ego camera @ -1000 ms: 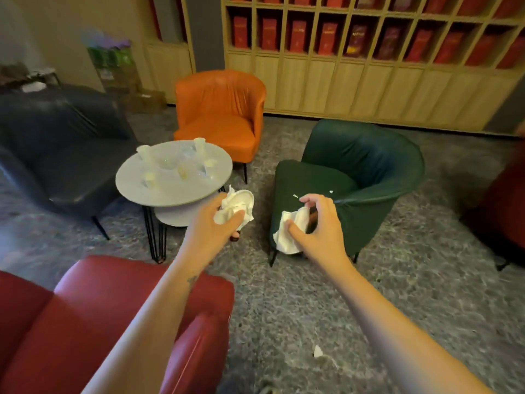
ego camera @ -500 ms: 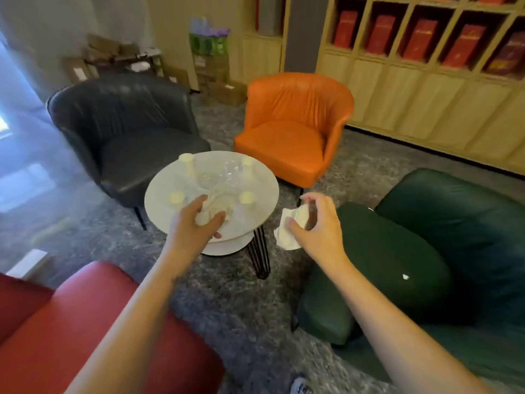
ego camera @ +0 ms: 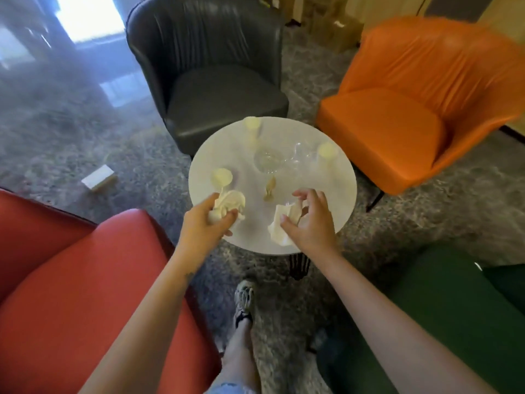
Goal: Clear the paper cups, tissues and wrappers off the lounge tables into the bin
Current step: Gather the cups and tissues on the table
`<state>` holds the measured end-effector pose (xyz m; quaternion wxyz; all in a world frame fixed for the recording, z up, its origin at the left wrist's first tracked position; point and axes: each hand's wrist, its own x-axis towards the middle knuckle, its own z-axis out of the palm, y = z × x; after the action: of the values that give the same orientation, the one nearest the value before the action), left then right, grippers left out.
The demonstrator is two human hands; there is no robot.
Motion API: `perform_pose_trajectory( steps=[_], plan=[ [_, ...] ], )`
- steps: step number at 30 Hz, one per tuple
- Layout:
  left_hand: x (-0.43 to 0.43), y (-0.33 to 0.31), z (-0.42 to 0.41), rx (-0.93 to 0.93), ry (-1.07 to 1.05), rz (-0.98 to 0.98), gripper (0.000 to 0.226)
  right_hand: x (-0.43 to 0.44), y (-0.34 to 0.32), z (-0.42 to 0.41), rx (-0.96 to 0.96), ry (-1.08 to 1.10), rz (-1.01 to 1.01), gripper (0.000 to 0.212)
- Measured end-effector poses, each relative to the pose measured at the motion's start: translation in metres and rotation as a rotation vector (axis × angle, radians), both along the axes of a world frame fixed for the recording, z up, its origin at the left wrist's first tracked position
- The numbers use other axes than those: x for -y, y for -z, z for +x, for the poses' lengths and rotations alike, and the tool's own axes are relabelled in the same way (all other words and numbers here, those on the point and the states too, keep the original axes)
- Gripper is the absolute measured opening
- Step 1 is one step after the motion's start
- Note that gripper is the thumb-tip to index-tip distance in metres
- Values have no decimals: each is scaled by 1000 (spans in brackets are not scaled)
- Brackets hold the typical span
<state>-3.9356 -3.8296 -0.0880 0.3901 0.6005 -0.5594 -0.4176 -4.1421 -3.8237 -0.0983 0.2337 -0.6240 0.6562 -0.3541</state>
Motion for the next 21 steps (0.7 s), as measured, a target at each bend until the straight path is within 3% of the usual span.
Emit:
perform_pose_trajectory(
  steps=[5, 11, 21],
  plan=[
    [90, 69, -13, -16, 23, 123, 28, 88, 68, 11, -100, 20, 106, 45],
    [158, 154, -24, 159, 65, 275, 52, 163, 140, 19, -241, 112, 188, 47],
    [189, 225, -49, 215, 57, 340, 37, 193, 211, 24, -294, 129, 289, 46]
  ],
)
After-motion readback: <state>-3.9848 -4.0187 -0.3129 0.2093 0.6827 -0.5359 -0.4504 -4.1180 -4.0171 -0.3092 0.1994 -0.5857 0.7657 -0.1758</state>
